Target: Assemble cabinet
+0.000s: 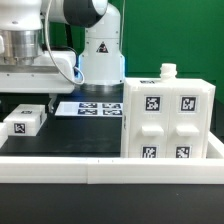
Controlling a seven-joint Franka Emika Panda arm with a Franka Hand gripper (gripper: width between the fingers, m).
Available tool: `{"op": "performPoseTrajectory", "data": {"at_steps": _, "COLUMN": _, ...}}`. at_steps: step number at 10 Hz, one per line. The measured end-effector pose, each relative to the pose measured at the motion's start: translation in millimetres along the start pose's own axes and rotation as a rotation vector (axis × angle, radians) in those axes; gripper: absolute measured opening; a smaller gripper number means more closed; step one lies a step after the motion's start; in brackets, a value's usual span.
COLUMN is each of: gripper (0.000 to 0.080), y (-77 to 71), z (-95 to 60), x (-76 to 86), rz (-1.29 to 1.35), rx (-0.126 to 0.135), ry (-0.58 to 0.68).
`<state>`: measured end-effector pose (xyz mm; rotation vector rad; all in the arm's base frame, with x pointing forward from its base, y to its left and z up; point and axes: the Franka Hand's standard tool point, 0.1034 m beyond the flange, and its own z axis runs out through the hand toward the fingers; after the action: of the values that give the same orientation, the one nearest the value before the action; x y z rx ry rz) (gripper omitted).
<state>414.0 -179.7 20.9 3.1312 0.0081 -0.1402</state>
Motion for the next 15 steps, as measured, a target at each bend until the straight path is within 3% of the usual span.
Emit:
{"op": "performPoseTrajectory", "data": {"at_steps": 3, "gripper": 0.0797, "y": -2.5, "z": 7.7, "x": -0.8, "rz": -0.008, "rx": -0.005, "ry": -0.005}}
{"op": "performPoseTrajectory", "data": {"at_steps": 4, "gripper": 0.0673, "y": -4.5, "z": 6.7, "x": 0.6, "rz": -0.013, "rx": -0.005, "ry": -0.003}}
{"op": "performPoseTrajectory", "data": {"at_steps": 5, "gripper": 0.0673, "y": -4.6, "z": 7.2, "x": 0.3, "rz": -0.014, "rx": -0.005, "ry": -0.004}}
{"op": "performPoseTrajectory", "data": {"at_steps": 6, "gripper": 0.0557, "y": -4.6, "z": 7.1, "x": 0.4, "rz": -0.014, "rx": -0.005, "ry": -0.004}}
{"op": "performPoseTrajectory", "data": {"at_steps": 12, "gripper": 0.0560, "y": -7.2, "z": 5.2, "x": 0.9, "rz": -0.012, "rx": -0.002, "ry": -0.007}}
{"op": "performPoseTrajectory", "data": {"at_steps": 15, "gripper": 0.0560, "y": -43.1, "z": -46.7, "x": 8.8, "rz": -0.006, "rx": 0.056, "ry": -0.006}}
